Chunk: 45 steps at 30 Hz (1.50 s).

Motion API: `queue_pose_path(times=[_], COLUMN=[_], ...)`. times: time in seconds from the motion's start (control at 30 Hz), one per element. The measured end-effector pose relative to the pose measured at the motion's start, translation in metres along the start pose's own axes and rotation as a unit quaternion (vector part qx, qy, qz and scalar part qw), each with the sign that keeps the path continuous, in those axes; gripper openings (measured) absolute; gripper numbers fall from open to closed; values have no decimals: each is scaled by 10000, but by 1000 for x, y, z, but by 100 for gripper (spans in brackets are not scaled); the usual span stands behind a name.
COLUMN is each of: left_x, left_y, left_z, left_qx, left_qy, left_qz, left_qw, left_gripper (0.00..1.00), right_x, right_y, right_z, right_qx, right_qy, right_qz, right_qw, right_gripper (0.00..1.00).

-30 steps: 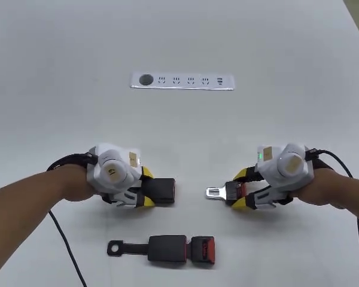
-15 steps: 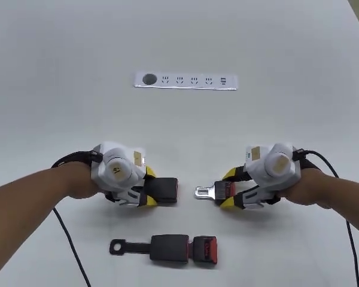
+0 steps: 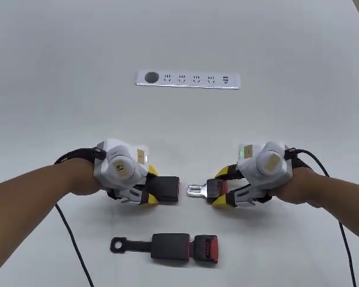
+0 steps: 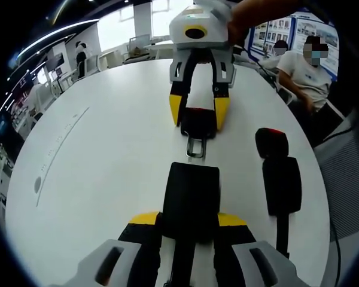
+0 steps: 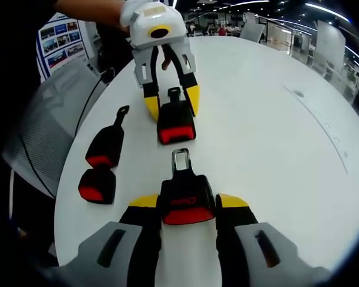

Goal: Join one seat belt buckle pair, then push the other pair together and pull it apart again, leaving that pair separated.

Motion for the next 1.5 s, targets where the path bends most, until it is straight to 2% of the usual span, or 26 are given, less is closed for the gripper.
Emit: queue_pose_path(times=[0.77, 1.5], left_x=[0, 0], left_y=[-3, -2], left_z=[-2, -3], left_qx=[-6, -168], left_qy=[24, 147], left_qz=[-4, 135], left_qw=[10000, 9997], left_gripper=[34, 33], right_x=[-27, -29], right_y=[8, 12], right_z=[-24, -32], right_qx=[85, 1], right_qy=[-124, -261], right_qz=[-77, -45], right_qw=[9999, 9996], right_gripper=[33, 32])
Point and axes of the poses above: the centre of the closed fingertips' face, and the gripper's own axes: x roughly backward along the fingers, y roughly to its left, z roughly out of its underside, the point moved 3 cm from there along x, roughly backward along the fingers, and after that the axes turned 2 degrees about -x, right-handed, at the moved point
